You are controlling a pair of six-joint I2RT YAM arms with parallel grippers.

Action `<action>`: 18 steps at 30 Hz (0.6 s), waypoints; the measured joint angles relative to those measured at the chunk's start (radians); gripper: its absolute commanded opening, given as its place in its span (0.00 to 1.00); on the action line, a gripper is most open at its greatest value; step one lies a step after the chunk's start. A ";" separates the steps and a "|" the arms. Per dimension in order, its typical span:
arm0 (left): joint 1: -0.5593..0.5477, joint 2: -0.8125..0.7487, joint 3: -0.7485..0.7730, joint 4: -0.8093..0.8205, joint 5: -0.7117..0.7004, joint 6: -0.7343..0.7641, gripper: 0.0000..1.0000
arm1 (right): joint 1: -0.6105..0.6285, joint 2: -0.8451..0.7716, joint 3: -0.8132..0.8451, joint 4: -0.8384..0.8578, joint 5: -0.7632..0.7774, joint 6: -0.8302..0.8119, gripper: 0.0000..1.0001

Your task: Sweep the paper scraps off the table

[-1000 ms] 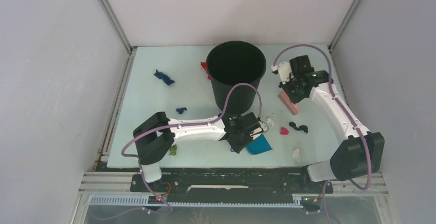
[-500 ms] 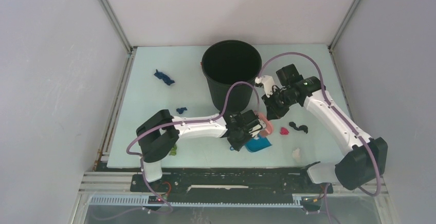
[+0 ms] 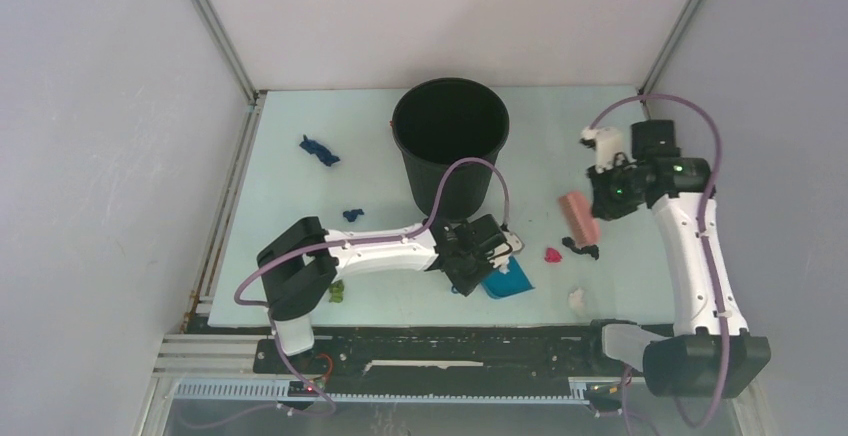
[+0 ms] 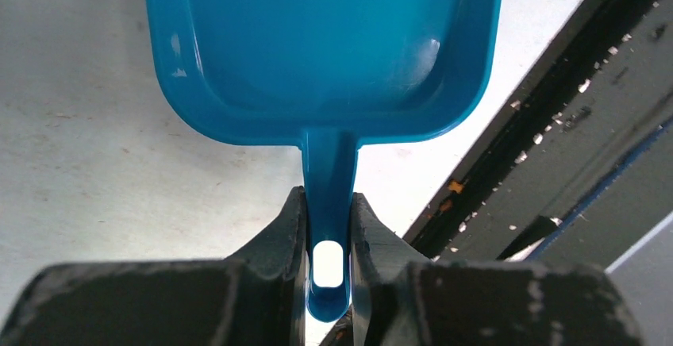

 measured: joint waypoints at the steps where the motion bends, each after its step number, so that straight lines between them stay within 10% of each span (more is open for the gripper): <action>1: -0.004 -0.001 0.000 -0.002 0.010 0.001 0.00 | -0.037 -0.002 0.006 0.003 0.034 -0.011 0.00; 9: -0.017 -0.001 0.005 -0.057 0.056 0.018 0.00 | -0.301 0.047 0.008 0.081 0.267 -0.085 0.00; 18: 0.007 0.015 0.055 -0.089 0.060 0.018 0.00 | -0.208 0.177 -0.090 0.138 0.256 -0.048 0.00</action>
